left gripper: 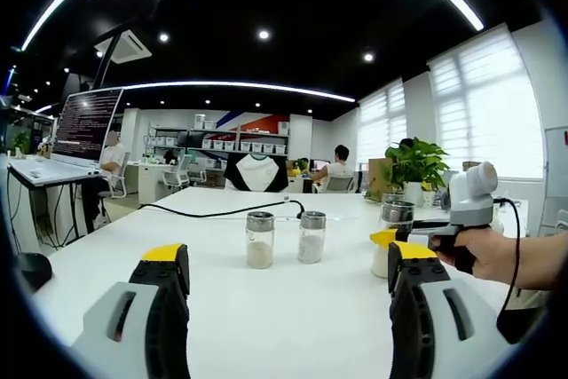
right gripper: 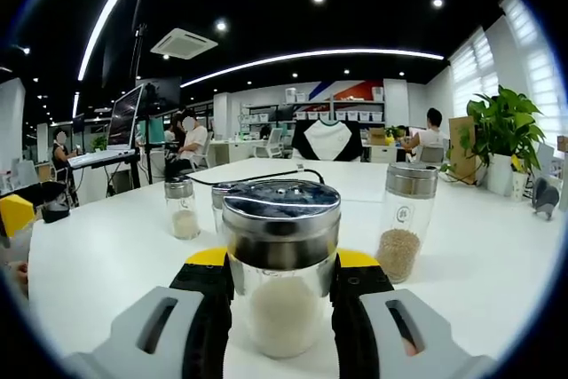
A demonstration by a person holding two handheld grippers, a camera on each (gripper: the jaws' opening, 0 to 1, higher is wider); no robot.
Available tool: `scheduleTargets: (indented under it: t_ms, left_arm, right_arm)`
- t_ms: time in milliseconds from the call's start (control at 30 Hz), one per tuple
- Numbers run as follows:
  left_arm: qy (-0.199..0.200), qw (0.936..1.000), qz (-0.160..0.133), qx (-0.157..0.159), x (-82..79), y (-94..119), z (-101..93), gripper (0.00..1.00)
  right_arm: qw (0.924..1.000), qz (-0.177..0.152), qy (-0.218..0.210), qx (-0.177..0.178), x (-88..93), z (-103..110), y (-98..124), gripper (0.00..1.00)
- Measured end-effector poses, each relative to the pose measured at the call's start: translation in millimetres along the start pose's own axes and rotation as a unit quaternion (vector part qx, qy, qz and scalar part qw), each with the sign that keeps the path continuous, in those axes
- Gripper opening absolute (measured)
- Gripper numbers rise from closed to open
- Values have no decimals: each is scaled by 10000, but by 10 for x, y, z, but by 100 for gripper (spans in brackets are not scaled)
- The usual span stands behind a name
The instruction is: Rotate the seasoning bottle until the label or dispensing opening points toward the visible target arrow and the bottle remains upright within the marked orientation range
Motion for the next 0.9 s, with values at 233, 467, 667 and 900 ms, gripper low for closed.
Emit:
scheduleTargets:
  t_ms: [233,467,667,900]
  left_arm:
    - [9,10000,12,22,9,-3,1,98]
    - [17,10000,22,67,12,-4,-9,98]
    - [37,10000,37,54,27,-2,6,98]
    - [30,10000,29,-3,19,15,30,98]
  right_arm:
    - [9995,23,122,-294,3,17,21,41]
    - [9965,-70,306,-779,14,29,34,41]
    - [9934,-136,431,-1053,23,39,47,41]
    - [9875,-236,573,-1450,31,44,59,41]
Point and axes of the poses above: the point that each gripper's makers call its tool centre point, and the gripper's own axes: y roughly backward along the fingers, z roughly to its left, x roughly out of its underside, the point moved 5 cm from there along y, roughly backward along the fingers, and after that the axes turned 14 degrees about z, right-handed, at the moved point
